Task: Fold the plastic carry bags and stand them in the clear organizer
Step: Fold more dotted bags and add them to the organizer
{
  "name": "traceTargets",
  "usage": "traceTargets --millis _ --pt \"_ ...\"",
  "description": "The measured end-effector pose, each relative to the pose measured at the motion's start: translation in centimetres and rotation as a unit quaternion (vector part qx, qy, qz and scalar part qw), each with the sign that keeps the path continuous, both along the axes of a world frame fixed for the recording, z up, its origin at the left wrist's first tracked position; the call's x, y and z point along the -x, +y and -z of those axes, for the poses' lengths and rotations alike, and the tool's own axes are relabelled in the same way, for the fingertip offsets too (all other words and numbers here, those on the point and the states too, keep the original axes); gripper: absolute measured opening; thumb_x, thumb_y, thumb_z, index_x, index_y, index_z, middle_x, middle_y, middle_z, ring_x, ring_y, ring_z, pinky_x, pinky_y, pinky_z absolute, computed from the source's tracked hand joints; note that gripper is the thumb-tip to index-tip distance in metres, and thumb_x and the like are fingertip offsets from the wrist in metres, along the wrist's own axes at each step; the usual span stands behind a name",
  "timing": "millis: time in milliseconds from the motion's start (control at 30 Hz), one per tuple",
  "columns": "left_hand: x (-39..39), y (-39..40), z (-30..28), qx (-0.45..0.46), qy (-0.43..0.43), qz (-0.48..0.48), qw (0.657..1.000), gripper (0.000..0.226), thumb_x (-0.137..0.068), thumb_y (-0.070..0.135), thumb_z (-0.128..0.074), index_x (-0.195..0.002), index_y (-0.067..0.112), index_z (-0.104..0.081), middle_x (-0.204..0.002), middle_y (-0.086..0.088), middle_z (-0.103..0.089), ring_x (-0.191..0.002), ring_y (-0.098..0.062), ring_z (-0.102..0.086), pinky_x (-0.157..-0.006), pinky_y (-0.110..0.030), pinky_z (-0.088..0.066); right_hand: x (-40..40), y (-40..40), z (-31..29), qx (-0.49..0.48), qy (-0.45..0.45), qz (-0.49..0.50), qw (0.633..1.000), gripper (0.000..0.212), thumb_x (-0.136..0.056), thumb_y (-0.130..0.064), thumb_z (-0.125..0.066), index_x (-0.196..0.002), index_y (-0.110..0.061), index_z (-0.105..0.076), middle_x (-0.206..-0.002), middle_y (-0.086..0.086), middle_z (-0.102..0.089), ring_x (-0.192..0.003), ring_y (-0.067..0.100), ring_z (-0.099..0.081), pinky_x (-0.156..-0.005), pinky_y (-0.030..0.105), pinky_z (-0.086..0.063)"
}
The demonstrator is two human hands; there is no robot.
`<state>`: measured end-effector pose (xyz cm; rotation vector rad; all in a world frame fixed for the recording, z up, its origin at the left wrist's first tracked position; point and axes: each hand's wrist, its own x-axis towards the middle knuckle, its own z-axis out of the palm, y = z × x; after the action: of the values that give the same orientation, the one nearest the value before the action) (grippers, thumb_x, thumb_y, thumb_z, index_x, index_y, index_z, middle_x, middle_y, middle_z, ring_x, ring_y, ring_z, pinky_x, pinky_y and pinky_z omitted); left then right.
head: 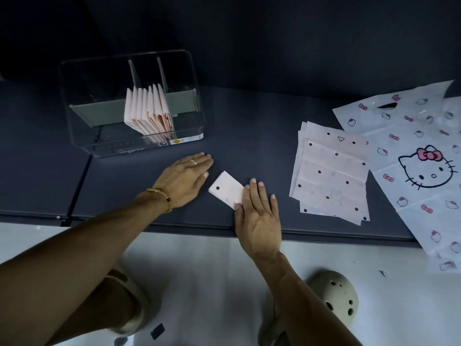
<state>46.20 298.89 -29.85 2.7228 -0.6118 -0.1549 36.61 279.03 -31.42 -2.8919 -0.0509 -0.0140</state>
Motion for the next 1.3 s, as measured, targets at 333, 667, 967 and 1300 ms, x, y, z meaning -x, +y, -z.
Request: traceTargets --millis 333,667,967,1300 --pt "-0.8 -5.9 -2.1 -0.026 0.054 0.022 0.998 0.017 -0.089 0.019 -0.056 -0.102 0.022 -0.065 -0.106 0.0 -0.056 -0.107 -0.019 -0.05 -0.089 -0.031 -0.037 -0.9 -0.7 -1.2 -0.069 0.04 -0.034 0.996 0.046 -0.1 -0.028 -0.045 -0.14 -0.006 -0.046 -0.153 0.008 -0.033 -0.145 0.024 -0.024 -0.118 0.041 -0.01" --pt "-0.5 -0.5 -4.4 0.446 0.219 -0.227 0.838 0.011 -0.084 0.008 -0.069 -0.08 0.017 -0.066 -0.077 0.003 -0.068 -0.069 -0.003 -0.061 -0.064 -0.016 -0.049 -7.3 2.5 -7.8 -0.288 0.074 0.003 0.955 0.014 -0.089 -0.012 -0.06 -0.088 -0.015 -0.073 -0.083 -0.003 -0.065 -0.069 0.011 -0.059 -0.068 0.021 -0.046" --pt "0.1 3.0 -3.4 0.543 0.154 -0.454 0.689 0.014 -0.096 0.022 -0.053 -0.103 0.014 -0.063 -0.097 -0.002 -0.066 -0.09 -0.016 -0.065 -0.077 -0.029 -0.053 -14.2 9.5 -9.3 -0.295 -0.09 0.114 0.944 0.017 -0.092 -0.013 -0.057 -0.088 -0.007 -0.073 -0.078 0.006 -0.064 -0.062 0.013 -0.052 -0.053 0.011 -0.034" --pt "0.6 4.3 -3.6 0.521 0.127 -0.481 0.693 0.007 -0.094 0.02 -0.056 -0.096 0.024 -0.062 -0.101 -0.001 -0.068 -0.099 -0.019 -0.064 -0.095 -0.043 -0.05 -16.7 13.4 -9.0 -0.234 -0.081 0.095 0.964 0.021 -0.092 -0.018 -0.057 -0.076 -0.011 -0.069 -0.07 0.008 -0.065 -0.062 0.027 -0.062 -0.056 0.034 -0.052"
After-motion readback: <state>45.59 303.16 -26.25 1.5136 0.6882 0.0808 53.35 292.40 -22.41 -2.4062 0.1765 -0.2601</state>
